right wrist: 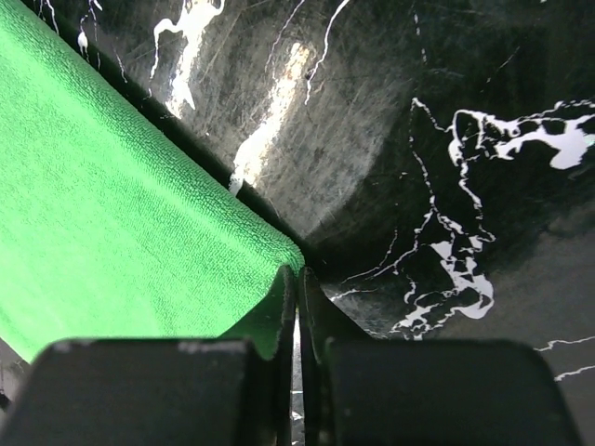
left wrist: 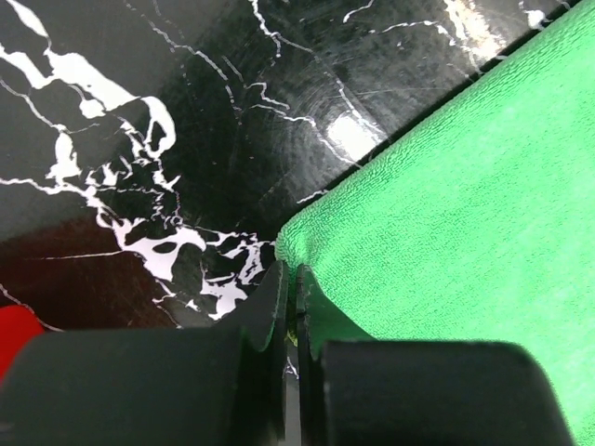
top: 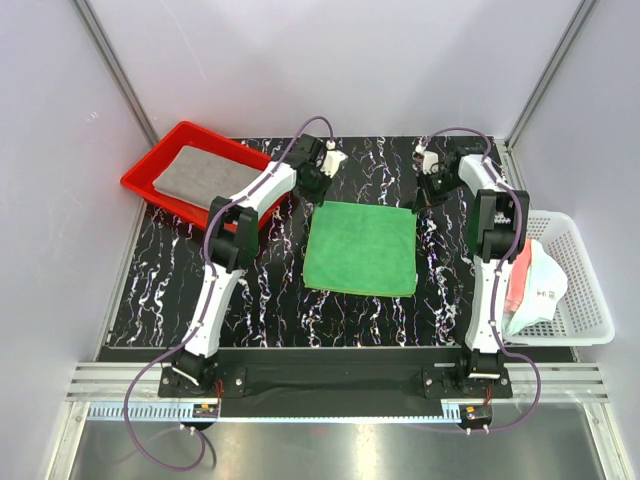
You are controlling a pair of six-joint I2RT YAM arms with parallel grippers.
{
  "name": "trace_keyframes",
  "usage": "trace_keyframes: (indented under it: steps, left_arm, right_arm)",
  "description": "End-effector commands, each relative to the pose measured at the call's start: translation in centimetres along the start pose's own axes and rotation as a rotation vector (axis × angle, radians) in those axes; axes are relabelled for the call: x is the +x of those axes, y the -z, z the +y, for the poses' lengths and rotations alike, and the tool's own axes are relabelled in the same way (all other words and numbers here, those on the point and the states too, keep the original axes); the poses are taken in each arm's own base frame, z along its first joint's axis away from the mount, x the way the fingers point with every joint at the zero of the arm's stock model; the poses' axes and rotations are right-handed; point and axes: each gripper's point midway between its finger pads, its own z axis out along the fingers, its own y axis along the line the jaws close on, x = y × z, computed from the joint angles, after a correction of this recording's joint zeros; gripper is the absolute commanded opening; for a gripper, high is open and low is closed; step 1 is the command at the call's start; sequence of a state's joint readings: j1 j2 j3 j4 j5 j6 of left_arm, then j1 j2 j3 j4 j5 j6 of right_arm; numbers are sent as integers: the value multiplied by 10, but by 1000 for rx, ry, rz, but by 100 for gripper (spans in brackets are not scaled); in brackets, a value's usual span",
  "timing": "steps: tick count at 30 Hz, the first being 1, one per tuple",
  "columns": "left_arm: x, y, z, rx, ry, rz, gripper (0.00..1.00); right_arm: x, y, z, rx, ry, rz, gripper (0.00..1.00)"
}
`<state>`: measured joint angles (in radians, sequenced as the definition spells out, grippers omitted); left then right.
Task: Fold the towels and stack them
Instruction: Fold the towel
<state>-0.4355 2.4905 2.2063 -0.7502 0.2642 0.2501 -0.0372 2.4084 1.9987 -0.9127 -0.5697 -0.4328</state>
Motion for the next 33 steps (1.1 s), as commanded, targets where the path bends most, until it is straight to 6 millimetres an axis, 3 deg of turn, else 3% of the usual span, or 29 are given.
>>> trace_keyframes:
  steps: [1, 7, 13, 18, 19, 26, 33]
  left_arm:
    - [-21, 9, 12, -59, -24, -59, 0]
    - [-39, 31, 14, -114, -33, -116, 0]
    - [-52, 57, 12, -193, -86, -161, 0]
    - [-51, 70, 8, -233, -106, -172, 0]
    - [-57, 79, 7, -239, -110, -196, 0]
    - [-56, 99, -4, -227, -124, -217, 0]
    - [-39, 114, -18, -219, -130, -223, 0]
  right_arm:
    - [-7, 5, -18, 45, 59, -35, 0]
    - [-40, 31, 1, 24, 136, -163, 0]
    - [-58, 55, 13, 61, 218, -280, 0]
    - [-51, 59, 16, 106, 297, -355, 0]
    - [-56, 70, 22, 124, 332, -389, 0]
    - [-49, 89, 34, 187, 397, -470, 0]
    - [-18, 93, 55, 184, 459, -439, 0]
